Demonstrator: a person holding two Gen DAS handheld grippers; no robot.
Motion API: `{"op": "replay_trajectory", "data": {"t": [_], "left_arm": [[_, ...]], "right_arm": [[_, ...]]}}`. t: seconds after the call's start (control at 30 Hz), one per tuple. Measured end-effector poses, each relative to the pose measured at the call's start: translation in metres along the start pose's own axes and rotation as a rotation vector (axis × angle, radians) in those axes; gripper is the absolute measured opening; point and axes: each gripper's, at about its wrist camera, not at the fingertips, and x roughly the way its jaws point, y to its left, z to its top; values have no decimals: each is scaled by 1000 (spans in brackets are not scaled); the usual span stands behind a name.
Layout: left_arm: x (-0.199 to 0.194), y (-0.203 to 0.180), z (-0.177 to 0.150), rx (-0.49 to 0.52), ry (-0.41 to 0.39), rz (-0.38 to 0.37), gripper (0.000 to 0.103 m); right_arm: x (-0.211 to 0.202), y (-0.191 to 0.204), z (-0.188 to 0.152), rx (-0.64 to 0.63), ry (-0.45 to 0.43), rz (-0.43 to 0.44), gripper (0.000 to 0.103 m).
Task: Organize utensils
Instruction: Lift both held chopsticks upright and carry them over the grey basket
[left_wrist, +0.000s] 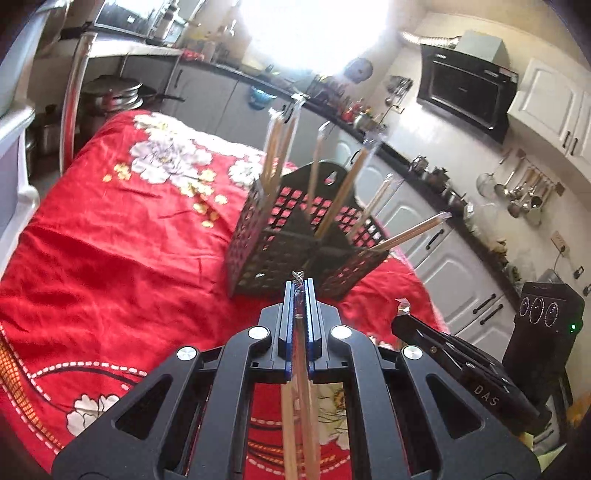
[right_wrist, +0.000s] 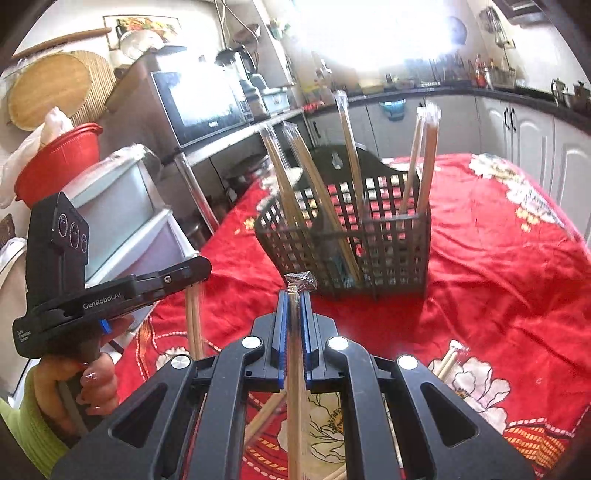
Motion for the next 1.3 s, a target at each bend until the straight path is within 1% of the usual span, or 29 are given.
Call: {"op": "replay_trajectory", "data": {"t": [0.33,0.6,0.87,1.3], "left_arm": [[-24,-24,13,54,-64,-49,2],[-29,-42,23,89,-89,-80,2],[-28,-57,34,114,-103,-107,2],[-21,-81,59,164,-131,-141,2]], "right_arm": [[-38,8,13,-40,-137,-33,7],[-62,6,19,-27,-219,-43,7],[-73,-2,25,-6,-262,-63,7],[-79,-6,43,-10,-301,-84,7]]}}
